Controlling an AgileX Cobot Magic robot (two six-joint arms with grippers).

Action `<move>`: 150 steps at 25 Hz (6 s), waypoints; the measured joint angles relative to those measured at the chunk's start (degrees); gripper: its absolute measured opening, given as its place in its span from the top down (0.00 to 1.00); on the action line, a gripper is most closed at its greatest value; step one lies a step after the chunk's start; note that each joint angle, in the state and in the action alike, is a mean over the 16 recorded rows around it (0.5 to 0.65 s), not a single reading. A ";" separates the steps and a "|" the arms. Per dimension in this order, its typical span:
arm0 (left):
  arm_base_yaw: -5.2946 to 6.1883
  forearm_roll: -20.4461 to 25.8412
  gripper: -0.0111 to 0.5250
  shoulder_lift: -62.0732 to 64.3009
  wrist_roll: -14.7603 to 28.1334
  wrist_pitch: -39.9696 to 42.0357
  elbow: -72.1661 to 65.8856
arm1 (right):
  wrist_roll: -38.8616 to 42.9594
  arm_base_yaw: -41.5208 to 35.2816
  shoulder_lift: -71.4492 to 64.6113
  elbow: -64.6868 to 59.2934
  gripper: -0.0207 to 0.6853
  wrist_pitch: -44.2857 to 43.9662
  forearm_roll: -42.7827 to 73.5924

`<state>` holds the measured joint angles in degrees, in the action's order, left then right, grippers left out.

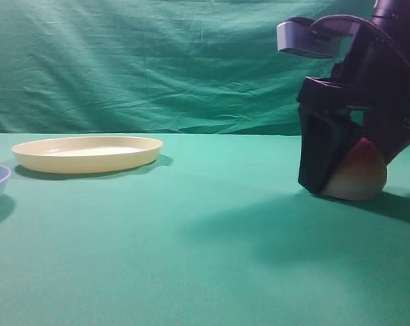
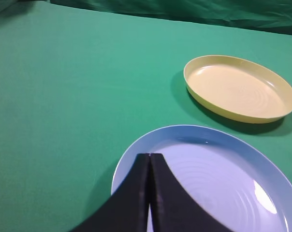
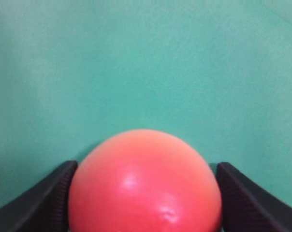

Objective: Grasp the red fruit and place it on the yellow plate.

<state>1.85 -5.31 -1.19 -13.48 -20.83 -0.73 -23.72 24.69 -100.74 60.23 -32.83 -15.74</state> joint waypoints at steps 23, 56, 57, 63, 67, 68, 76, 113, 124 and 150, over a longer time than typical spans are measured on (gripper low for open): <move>0.00 0.00 0.98 0.00 0.00 0.00 0.00 | -1.41 14.38 -22.91 46.77 0.51 -5.65 -2.37; 0.00 0.00 0.98 0.00 0.00 0.00 0.00 | 0.82 16.13 -17.33 58.22 0.85 -23.40 4.18; 0.00 0.00 0.98 0.00 0.00 0.00 0.00 | 1.10 16.13 -16.15 58.23 0.88 -25.05 4.23; 0.00 0.00 0.98 0.00 0.00 0.00 0.00 | 3.01 16.13 -9.29 58.20 0.97 -33.42 4.76; 0.00 0.00 0.98 0.00 0.00 0.00 0.00 | 4.37 16.13 -4.61 57.78 0.97 -37.27 5.16; 0.00 0.00 0.98 0.00 0.00 0.00 0.00 | 4.80 16.13 -3.49 57.66 0.97 -37.95 5.27; 0.00 0.00 0.98 0.00 0.00 0.00 0.00 | 10.17 16.13 4.71 56.58 0.97 -39.68 7.36; 0.00 0.00 0.98 0.00 0.00 0.00 0.00 | 24.50 -7.31 52.94 0.63 0.97 -11.79 14.92; 0.00 0.00 0.98 0.00 0.00 0.00 0.00 | 24.33 -21.24 73.64 -18.35 0.97 -2.84 18.09; 0.00 0.00 0.98 0.00 0.00 0.00 0.00 | 25.92 -27.90 101.24 -58.95 0.97 14.23 22.70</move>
<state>1.85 -5.31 -1.19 -13.48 -20.83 -0.73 2.20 -3.21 0.51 1.28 -18.60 6.96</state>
